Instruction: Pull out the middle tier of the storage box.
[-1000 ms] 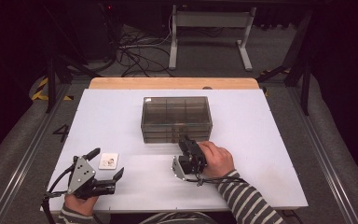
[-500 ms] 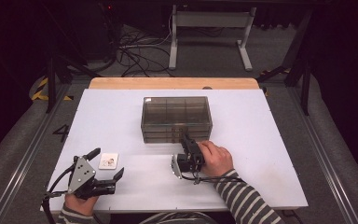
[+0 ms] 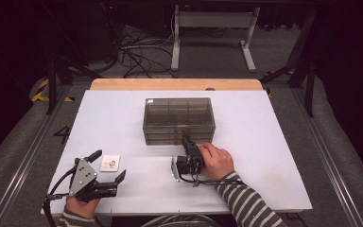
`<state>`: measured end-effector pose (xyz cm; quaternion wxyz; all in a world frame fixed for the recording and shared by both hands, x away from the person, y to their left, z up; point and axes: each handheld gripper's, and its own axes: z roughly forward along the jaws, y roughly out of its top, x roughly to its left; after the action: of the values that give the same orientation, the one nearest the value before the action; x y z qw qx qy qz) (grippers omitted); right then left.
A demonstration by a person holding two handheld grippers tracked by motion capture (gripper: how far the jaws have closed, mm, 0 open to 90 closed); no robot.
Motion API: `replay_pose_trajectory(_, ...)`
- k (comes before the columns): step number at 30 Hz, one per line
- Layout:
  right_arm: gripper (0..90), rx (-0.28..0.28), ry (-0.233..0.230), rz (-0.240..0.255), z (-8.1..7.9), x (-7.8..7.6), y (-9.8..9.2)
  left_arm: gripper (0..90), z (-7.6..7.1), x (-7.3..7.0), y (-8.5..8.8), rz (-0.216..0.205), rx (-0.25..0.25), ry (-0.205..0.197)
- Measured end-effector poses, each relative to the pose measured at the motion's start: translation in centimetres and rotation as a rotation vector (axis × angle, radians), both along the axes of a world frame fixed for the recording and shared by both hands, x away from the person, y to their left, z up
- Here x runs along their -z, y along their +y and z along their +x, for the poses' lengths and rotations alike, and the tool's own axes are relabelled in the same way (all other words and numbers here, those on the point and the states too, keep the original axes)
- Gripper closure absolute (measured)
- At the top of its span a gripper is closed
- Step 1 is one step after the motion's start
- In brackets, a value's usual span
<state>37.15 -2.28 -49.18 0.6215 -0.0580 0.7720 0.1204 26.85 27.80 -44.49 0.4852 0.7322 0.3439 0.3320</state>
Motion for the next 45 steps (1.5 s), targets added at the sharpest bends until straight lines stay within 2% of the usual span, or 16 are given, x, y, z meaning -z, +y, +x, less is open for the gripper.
replay_pose_trajectory(6,79.5,0.017,-0.011,-0.015,0.0,0.3,0.3,2.4,0.0,0.0,0.0,0.001,0.000,0.000)
replay_pose_trajectory(12,80.4,0.029,-0.030,-0.025,-0.1,0.5,0.4,2.4,0.0,0.0,0.0,0.001,0.001,0.001)
replay_pose_trajectory(27,80.9,0.035,-0.031,-0.019,-0.2,0.5,0.5,2.4,0.0,0.0,0.0,0.006,0.001,0.003)
replay_pose_trajectory(41,80.8,0.028,-0.002,-0.014,-1.4,-0.2,0.3,2.4,0.0,0.0,0.0,-0.002,0.000,0.005)
replay_pose_trajectory(45,80.2,0.027,0.021,-0.011,-1.7,-0.3,0.2,2.4,0.0,0.0,0.0,-0.003,0.001,0.008)
